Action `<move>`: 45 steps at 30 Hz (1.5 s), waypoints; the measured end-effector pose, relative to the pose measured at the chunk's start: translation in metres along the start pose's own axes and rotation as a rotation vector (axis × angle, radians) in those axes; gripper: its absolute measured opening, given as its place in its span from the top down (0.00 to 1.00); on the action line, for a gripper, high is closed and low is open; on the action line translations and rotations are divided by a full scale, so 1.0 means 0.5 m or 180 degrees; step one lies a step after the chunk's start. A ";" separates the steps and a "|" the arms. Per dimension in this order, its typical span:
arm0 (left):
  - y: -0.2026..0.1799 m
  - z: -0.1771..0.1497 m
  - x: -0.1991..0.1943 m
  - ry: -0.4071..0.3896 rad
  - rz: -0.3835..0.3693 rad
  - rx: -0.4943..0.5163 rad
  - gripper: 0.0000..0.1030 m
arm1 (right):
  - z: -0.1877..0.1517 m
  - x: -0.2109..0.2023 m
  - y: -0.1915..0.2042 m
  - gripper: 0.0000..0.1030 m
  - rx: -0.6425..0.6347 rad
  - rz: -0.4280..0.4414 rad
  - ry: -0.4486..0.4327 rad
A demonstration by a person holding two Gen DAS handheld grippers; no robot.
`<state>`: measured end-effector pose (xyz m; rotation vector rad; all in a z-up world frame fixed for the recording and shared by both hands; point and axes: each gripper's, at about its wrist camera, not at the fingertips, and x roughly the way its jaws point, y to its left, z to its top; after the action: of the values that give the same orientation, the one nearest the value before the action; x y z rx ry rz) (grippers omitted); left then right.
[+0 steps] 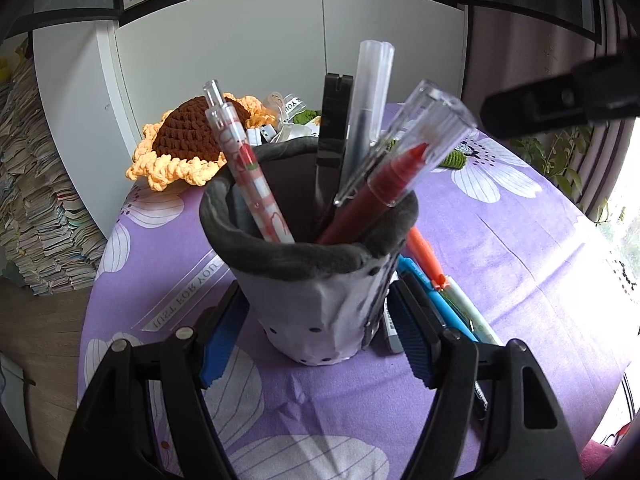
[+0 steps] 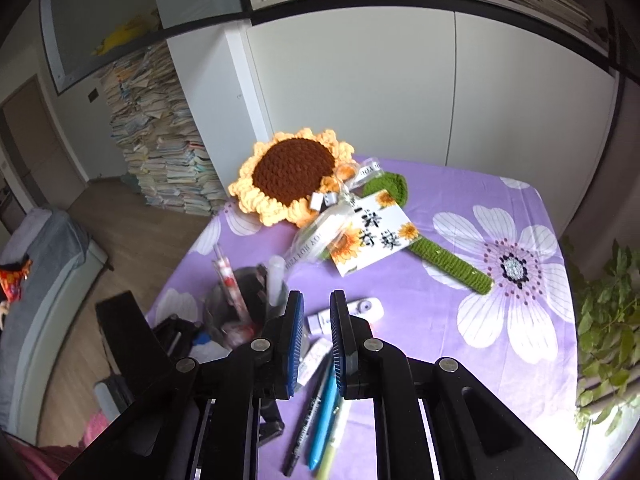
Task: Organize stationery
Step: 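Move the right gripper to the light green pen and grasp it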
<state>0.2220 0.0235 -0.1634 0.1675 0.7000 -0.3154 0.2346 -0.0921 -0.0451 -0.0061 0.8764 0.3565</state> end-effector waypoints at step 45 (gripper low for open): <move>0.080 -0.021 -0.052 -0.0319 0.0306 -0.0153 0.33 | -0.139 0.149 -0.070 0.88 0.0517 -0.0061 0.0941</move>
<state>0.2106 0.0698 -0.1527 0.1382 0.5977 -0.2135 0.2371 -0.1130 -0.1508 0.0846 1.1952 0.2690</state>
